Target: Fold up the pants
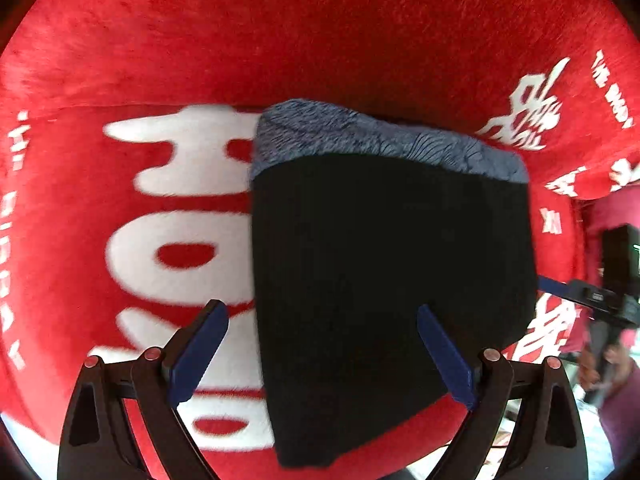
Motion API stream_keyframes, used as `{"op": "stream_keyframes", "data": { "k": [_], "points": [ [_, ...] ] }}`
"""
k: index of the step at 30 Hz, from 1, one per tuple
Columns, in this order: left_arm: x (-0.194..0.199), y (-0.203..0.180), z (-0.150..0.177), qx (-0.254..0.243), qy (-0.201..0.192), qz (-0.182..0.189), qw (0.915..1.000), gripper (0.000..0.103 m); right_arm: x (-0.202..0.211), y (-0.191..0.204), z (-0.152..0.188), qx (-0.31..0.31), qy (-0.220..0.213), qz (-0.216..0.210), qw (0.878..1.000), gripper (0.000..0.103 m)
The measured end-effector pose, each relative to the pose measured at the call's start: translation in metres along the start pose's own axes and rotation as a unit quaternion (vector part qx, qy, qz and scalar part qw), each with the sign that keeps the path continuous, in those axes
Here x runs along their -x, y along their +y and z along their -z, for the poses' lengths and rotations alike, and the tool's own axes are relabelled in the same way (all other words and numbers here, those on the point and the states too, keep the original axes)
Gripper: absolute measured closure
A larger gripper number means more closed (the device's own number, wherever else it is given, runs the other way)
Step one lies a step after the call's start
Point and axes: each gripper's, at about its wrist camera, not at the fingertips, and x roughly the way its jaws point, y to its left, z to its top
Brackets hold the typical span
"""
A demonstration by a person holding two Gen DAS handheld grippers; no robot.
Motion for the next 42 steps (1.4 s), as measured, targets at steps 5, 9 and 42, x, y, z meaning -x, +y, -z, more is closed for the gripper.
{"op": "stream_keyframes", "data": {
  "k": [5,9,42],
  "points": [
    [-0.026,0.001,-0.004,-0.015,0.012,0.041,0.999,0.007,-0.027,-0.018,-0.024,0.013,0.016,-0.049,0.999,0.0],
    [-0.043,-0.009,-0.008,-0.028,0.018,0.046,0.9984,0.0,-0.047,-0.022,-0.036,0.01,0.036,-0.122,0.992,0.0],
    [0.002,0.02,0.09,-0.004,-0.032,-0.063,0.9975,0.01,-0.082,0.04,0.071,-0.036,0.052,-0.1,0.993,0.048]
  ]
}}
